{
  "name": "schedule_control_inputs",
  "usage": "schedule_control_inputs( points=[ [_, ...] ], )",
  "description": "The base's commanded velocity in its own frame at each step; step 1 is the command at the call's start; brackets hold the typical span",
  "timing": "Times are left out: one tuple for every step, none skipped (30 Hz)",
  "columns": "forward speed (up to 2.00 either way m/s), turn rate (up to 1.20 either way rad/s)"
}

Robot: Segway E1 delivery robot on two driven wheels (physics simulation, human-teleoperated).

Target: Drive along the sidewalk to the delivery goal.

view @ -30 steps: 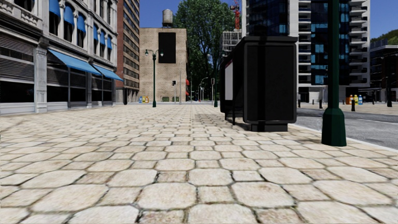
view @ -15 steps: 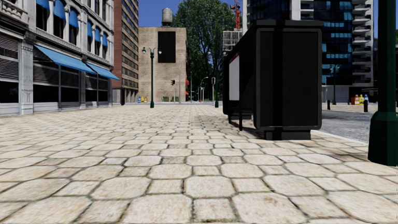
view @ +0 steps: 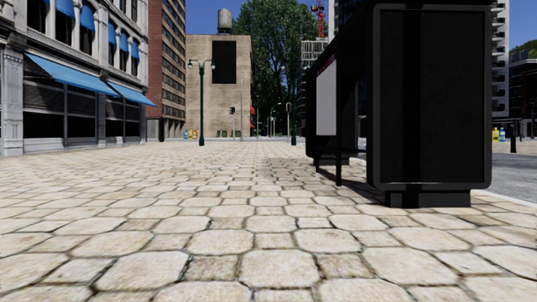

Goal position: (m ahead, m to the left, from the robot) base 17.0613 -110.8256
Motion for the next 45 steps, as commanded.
schedule_control_inputs(
  points=[
    [2.0,0.0],
    [2.0,0.0],
    [2.0,0.0],
    [2.0,0.0],
    [2.0,0.0],
    [2.0,0.0],
    [2.0,0.0],
    [2.0,0.0],
    [2.0,0.0],
    [2.0,0.0],
    [2.0,0.0],
    [2.0,0.0],
    [2.0,0.0],
    [2.0,0.0],
    [2.0,0.0],
    [2.0,0.0],
    [2.0,0.0],
    [2.0,0.0],
    [2.0,0.0],
    [2.0,0.0],
    [2.0,0.0],
    [2.0,0.0],
    [2.0,0.0],
    [2.0,0.0],
    [2.0,0.0],
    [2.0,0.0],
    [2.0,0.0],
    [2.0,0.0],
    [2.0,0.0],
    [2.0,0.0],
    [2.0,0.0],
    [2.0,0.0],
    [2.0,0.0],
    [2.0,0.0],
    [2.0,0.0],
    [2.0,0.0],
    [2.0,0.0],
    [2.0,0.0],
    [2.0,0.0],
    [2.0,0.0],
    [2.0,0.0],
    [2.0,0.0],
    [2.0,0.0],
    [2.0,0.0],
    [2.0,0.0]
  ],
)
